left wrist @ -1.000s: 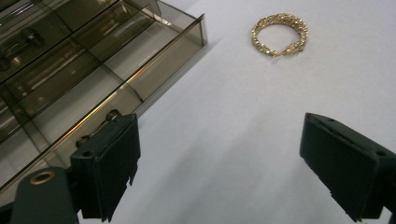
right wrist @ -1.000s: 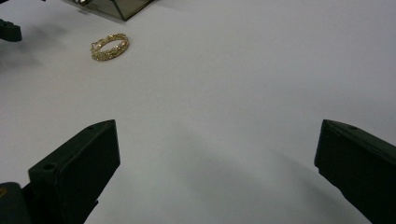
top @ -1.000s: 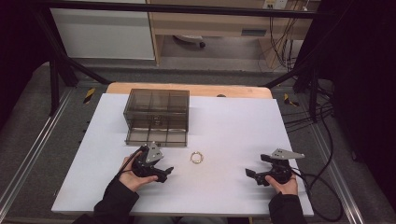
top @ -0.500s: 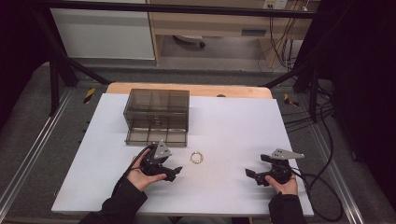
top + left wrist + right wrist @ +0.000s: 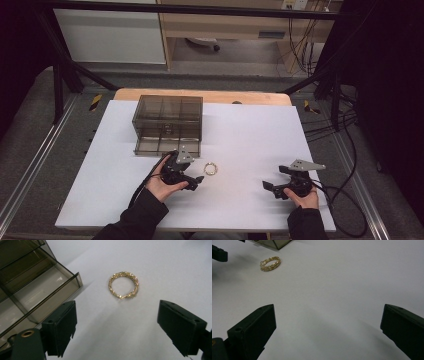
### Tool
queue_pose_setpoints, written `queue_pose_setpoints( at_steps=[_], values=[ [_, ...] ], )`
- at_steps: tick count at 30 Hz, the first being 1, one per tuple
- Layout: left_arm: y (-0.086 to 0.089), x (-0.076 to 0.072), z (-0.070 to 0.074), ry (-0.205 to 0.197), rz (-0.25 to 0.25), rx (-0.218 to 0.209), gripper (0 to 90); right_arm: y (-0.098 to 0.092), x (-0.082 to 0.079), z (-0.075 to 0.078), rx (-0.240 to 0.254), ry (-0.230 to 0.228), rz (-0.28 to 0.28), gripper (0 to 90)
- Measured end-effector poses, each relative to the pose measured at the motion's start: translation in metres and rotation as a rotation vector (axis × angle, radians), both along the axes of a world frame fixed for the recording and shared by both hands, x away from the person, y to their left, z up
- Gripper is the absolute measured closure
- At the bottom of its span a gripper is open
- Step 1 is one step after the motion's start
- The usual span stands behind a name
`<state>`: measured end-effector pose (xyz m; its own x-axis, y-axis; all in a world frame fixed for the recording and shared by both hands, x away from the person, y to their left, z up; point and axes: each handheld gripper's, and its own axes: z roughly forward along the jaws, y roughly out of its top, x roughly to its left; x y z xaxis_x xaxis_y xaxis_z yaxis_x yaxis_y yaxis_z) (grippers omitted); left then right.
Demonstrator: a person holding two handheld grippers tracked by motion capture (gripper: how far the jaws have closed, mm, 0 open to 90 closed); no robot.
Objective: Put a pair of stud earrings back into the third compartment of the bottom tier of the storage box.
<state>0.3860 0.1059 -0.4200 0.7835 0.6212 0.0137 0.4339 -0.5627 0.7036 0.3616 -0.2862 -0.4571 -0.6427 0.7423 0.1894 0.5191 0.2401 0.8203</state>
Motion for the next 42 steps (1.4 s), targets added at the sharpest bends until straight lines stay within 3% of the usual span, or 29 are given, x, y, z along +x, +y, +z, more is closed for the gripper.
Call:
queue_pose_setpoints(
  at_steps=[17, 27, 42],
  values=[
    [-0.025, 0.012, -0.003, 0.059, -0.019, -0.035, 32.4, 0.0, 0.0, 0.0, -0.003, 0.001, 0.003, 0.8],
    [-0.042, 0.016, -0.007, 0.059, -0.033, 0.018, 44.8, 0.0, 0.0, 0.0, -0.001, 0.001, 0.002, 0.8],
    [-0.049, 0.024, -0.017, 0.086, -0.035, 0.015, 64.4, 0.0, 0.0, 0.0, -0.002, 0.001, 0.002, 0.8]
  ],
)
